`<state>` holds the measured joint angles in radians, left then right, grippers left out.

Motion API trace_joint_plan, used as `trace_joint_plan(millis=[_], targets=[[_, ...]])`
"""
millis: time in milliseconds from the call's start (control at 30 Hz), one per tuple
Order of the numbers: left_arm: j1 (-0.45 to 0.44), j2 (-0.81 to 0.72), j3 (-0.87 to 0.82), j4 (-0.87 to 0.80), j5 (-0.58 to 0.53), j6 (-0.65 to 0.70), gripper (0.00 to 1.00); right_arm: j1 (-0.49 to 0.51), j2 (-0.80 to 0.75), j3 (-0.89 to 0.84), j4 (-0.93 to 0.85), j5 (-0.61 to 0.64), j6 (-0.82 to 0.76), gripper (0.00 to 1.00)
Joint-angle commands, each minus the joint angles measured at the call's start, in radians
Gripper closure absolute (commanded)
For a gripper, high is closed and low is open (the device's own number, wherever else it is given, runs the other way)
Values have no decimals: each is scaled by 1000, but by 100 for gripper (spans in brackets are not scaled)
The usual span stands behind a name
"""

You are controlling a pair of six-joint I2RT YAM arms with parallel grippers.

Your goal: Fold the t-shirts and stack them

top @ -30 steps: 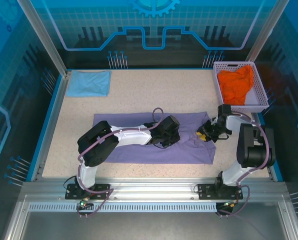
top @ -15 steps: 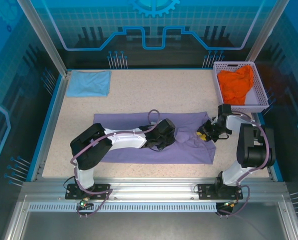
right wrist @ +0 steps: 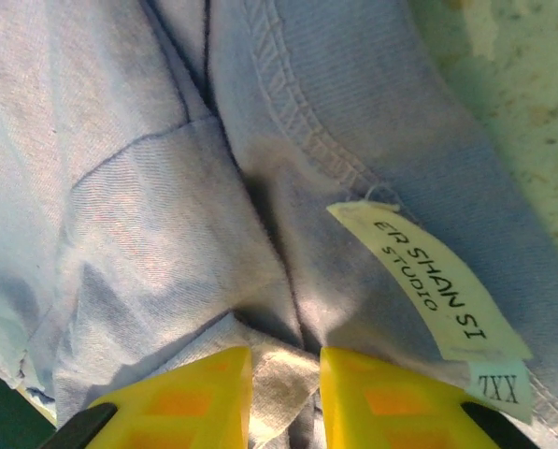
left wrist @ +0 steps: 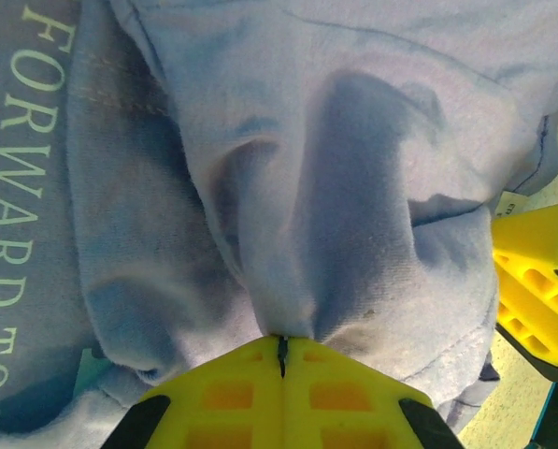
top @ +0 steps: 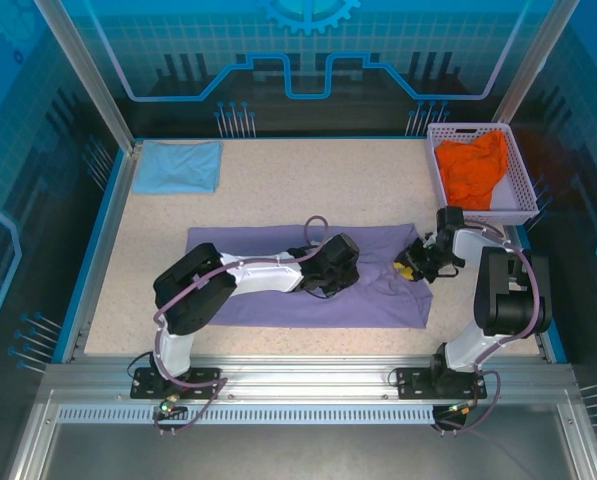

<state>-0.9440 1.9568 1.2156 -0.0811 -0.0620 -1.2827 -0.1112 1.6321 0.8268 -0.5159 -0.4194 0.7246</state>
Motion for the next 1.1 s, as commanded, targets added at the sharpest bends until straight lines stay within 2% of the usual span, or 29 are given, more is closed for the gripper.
trace_joint_plan(millis=[0, 200, 433, 933, 1067], targets=[[-6, 34, 31, 0, 37, -16, 100, 10, -9, 21, -29, 6, -16, 74], [-7, 54, 67, -2, 44, 5, 95, 7, -9, 22, -29, 4, -15, 73], [-2, 77, 107, -22, 51, 25, 80, 7, -9, 23, -29, 3, -16, 73], [3, 94, 125, -80, 61, 63, 77, 7, -9, 32, -35, 1, -12, 73], [2, 104, 152, -114, 57, 85, 71, 9, -6, 33, -34, 3, -11, 73]])
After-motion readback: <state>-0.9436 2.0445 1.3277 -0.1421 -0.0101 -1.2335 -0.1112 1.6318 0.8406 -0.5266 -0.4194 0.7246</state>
